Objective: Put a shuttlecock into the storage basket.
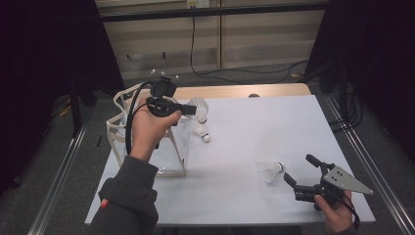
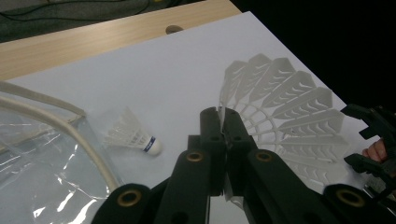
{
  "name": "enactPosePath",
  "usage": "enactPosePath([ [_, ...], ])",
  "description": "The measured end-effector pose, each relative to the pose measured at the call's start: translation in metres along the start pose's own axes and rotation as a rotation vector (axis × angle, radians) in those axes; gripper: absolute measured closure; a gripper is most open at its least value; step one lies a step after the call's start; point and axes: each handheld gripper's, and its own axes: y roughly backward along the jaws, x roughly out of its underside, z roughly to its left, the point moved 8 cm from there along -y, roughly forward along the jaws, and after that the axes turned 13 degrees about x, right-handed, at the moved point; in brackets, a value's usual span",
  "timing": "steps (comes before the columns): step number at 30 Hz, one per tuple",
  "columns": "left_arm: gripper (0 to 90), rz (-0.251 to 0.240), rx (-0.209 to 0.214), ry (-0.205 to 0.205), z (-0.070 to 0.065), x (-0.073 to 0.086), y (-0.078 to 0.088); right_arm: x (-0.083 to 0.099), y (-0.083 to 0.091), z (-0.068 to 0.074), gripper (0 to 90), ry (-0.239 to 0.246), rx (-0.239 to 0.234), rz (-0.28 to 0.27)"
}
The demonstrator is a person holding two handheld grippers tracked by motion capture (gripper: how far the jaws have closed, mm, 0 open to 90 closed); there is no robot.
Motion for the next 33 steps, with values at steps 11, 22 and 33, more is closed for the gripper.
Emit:
enactPosePath([
  [11,90.0,-0.015,-0.01,0.01,0.003,-0.007,0.005,0.0,0.0,0.0,1.6,0.001,-0.001,-0.001],
  [22,90.0,-0.029,-0.024,0.029,0.01,-0.01,0.01,0.0,0.0,0.0,1.6,0.005,-0.003,-0.001],
  [33,90.0,-0.041,-0.038,0.042,0.015,-0.013,0.013,0.0,0.0,0.0,1.6,0.004,-0.005,-0.002],
])
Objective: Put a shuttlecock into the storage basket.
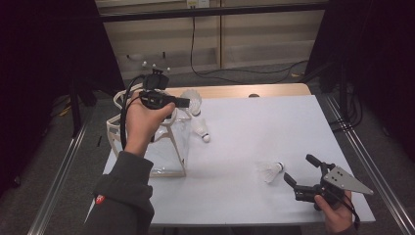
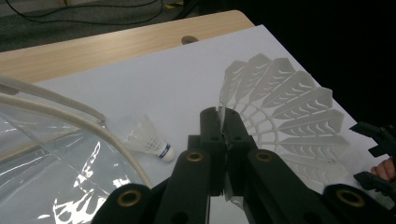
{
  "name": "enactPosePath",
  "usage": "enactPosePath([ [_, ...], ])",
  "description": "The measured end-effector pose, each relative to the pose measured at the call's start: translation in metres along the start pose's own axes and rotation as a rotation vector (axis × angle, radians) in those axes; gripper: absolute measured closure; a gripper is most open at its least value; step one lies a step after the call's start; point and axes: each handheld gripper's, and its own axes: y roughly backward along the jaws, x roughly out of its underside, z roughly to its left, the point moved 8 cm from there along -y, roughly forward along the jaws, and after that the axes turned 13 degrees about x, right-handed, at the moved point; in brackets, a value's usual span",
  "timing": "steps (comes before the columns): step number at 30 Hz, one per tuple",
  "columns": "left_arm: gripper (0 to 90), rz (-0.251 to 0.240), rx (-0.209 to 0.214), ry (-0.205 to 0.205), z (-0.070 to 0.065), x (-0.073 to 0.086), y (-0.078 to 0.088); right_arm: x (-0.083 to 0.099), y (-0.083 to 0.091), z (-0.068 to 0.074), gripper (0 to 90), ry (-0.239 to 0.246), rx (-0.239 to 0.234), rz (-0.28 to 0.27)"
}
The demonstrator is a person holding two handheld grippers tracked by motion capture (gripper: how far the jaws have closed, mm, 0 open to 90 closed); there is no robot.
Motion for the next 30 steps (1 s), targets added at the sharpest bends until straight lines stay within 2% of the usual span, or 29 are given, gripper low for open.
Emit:
enactPosePath([
  [30,90.0,-0.033,-0.052,0.03,0.016,-0.01,0.022,-0.001,0.0,0.0,1.6,0.0,0.001,-0.002],
])
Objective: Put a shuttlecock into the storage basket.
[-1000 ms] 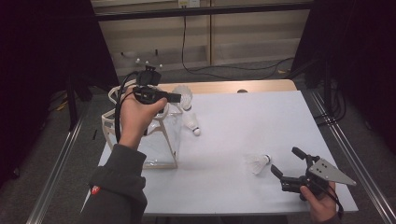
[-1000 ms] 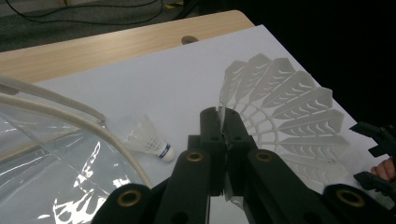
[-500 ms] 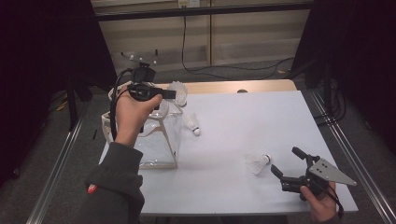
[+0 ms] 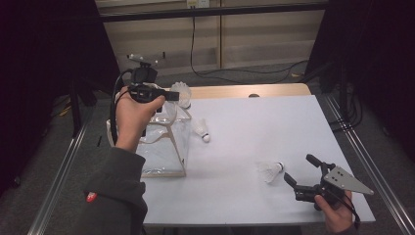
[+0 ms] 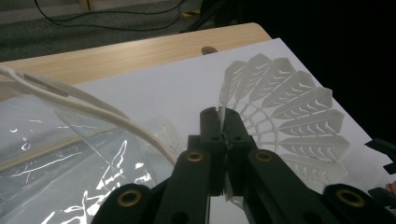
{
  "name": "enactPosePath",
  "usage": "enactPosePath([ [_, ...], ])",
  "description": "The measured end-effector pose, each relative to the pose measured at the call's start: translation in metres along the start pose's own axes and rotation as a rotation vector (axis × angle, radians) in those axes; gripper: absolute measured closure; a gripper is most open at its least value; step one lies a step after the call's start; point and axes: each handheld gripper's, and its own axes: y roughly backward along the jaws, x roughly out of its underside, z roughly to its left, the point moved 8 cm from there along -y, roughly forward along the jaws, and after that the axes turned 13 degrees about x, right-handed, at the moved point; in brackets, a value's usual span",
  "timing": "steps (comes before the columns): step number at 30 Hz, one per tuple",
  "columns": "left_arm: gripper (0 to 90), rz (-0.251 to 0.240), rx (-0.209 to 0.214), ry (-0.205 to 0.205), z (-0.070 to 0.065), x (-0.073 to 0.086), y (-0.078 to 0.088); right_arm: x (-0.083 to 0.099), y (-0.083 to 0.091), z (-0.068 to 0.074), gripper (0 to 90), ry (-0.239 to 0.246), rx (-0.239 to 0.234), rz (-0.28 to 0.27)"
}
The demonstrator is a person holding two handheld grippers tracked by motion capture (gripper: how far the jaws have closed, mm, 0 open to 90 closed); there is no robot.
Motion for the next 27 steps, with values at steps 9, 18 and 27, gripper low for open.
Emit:
enactPosePath([
  [9,90.0,-0.006,-0.01,0.015,0.005,-0.001,0.004,0.0,0.0,0.0,1.7,-0.001,0.0,0.0],
  [18,90.0,-0.008,-0.023,0.022,0.009,-0.005,0.009,0.0,0.0,0.0,1.6,-0.001,0.0,-0.001],
  [27,90.0,-0.013,-0.033,0.028,0.012,-0.007,0.013,0.0,0.0,0.0,1.7,-0.003,0.001,-0.001],
])
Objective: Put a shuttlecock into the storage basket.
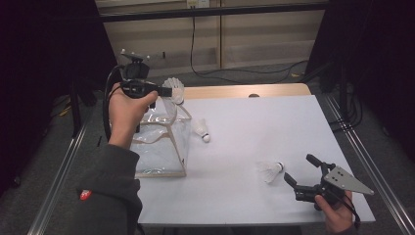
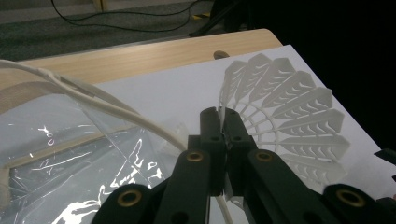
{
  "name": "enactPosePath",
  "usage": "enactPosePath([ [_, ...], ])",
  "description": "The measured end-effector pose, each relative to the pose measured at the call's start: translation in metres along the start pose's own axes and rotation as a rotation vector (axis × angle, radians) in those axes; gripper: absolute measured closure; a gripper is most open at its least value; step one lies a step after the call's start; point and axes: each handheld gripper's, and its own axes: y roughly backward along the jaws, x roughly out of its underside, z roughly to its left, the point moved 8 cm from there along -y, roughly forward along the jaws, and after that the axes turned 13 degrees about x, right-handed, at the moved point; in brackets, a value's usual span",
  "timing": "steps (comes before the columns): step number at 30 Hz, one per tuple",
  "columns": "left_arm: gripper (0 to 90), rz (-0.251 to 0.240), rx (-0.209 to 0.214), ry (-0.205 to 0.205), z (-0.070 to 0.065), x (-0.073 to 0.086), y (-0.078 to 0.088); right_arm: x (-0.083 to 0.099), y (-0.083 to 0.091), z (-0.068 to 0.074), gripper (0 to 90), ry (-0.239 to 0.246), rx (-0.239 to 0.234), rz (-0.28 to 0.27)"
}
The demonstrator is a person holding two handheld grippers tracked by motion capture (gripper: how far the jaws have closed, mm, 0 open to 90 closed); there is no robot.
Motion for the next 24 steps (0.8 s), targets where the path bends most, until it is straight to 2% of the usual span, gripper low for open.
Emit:
enactPosePath([
  [24,90.0,-0.012,-0.042,0.033,0.016,-0.002,0.0,0.0,0.0,0.0,1.7,0.001,-0.003,0.0],
])
